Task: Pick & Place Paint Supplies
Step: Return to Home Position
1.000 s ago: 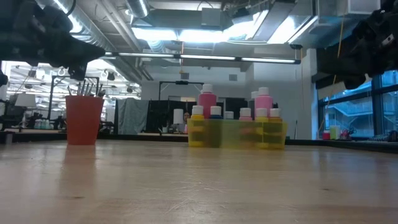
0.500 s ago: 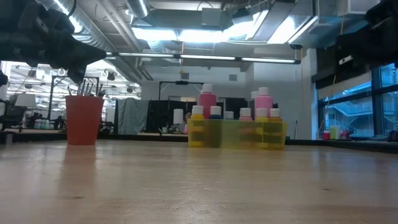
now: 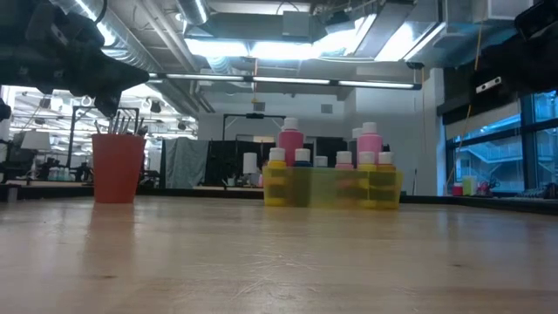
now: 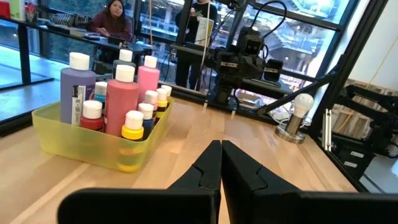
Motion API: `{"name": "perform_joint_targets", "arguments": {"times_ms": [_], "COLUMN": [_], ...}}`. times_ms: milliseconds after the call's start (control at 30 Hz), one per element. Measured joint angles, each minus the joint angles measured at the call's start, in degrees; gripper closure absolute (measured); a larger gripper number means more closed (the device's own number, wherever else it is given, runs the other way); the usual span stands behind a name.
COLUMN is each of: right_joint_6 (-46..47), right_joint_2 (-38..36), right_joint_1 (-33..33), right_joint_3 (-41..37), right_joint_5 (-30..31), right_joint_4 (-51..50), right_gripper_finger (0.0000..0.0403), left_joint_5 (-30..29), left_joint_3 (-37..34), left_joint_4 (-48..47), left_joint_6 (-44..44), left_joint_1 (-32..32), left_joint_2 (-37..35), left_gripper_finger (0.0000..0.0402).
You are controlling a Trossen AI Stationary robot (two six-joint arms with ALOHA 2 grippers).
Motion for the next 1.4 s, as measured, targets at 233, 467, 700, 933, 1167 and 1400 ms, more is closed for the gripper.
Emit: {"name": "perform_joint_targets", "arguments": {"times_ms": [233, 467, 700, 933, 1167, 1400], "right_joint_6": [0.3, 0.3, 0.3, 3.3, 3.3, 3.3], "right_joint_2": [0.0, 0.0, 0.0, 0.0, 0.0, 0.0], "right_joint_1": [0.0, 0.0, -0.1, 0.0, 0.0, 0.0], "right_joint_3": [0.0, 0.0, 0.0, 0.0, 0.0, 0.0], "right_joint_5": [0.0, 0.0, -1.2, -19.3, -19.0, -19.0], "right_joint_4": [0.0, 0.0, -0.1, 1.7, 1.8, 1.8], "right_gripper_finger": [0.0398, 0.0398, 0.0397, 0.0397, 0.0397, 0.0397], "left_joint_5": [0.0, 0.0, 0.0, 0.0, 0.0, 0.0], "left_joint_3": [0.0, 0.0, 0.0, 0.0, 0.0, 0.0], "left_joint_4": [0.0, 0.1, 0.1, 0.1, 0.1, 0.1], "left_joint_6": [0.0, 0.0, 0.0, 0.0, 0.0, 0.0], "left_joint_1": [0.0, 0.0, 0.0, 0.0, 0.0, 0.0], "left_joint_2": [0.0, 0.0, 0.0, 0.0, 0.0, 0.0], "left_gripper_finger": [0.0400, 0.0400, 0.0400, 0.0400, 0.0400, 0.0400]}}
